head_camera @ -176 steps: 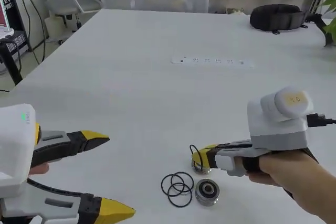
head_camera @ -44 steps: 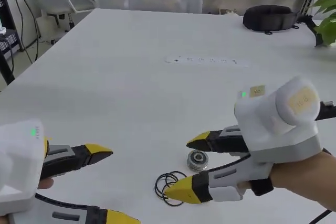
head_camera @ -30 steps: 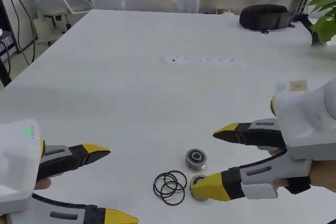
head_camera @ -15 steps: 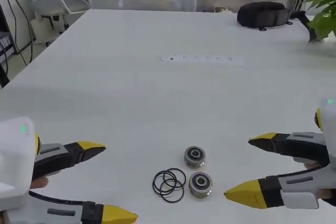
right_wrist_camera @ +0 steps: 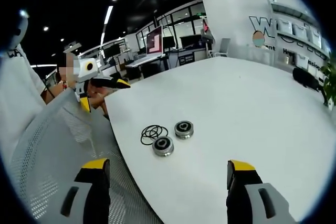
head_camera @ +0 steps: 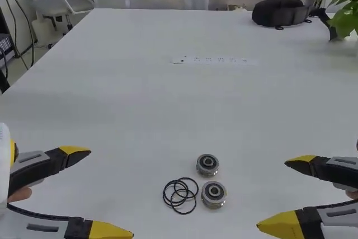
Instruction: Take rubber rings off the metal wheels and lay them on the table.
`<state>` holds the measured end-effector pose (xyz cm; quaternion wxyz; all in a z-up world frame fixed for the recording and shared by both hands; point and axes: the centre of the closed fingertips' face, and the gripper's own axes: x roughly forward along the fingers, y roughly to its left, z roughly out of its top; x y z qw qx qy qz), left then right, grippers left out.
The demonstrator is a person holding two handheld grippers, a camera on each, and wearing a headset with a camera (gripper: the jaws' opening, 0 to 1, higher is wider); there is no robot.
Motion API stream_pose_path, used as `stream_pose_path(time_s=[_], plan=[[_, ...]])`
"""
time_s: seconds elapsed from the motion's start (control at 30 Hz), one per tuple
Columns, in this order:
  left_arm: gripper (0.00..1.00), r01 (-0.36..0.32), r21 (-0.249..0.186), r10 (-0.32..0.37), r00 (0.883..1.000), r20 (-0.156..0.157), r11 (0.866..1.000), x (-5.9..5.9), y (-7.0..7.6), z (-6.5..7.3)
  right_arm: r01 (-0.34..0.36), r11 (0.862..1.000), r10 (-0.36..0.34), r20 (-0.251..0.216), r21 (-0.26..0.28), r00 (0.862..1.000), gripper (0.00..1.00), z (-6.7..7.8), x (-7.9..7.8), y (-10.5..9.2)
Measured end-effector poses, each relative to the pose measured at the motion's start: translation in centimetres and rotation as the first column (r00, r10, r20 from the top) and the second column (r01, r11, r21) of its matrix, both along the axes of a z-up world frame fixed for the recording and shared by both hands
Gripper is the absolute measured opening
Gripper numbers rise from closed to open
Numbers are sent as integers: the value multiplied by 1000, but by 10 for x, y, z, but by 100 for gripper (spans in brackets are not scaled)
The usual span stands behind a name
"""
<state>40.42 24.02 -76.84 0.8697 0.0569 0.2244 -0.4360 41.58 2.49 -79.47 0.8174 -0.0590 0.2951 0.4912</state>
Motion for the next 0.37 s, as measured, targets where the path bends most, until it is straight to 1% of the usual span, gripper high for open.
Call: stream_pose_path(time_s=[0.1, 0.23, 0.37], plan=[[99, -16, -6, 16, 1000, -4, 1000, 1, 3, 0, 8, 1000, -8, -2, 1, 1000, 94, -1, -1, -2], [99, -21, -5, 21, 1000, -5, 1000, 1, 4, -1, 17, 1000, -17, -6, 1, 1000, 98, -4, -3, -5], [99, -22, -9, 22, 1000, -5, 1000, 3, 4, -1, 20, 1000, -20, -10, -1, 1000, 97, -5, -5, -7]])
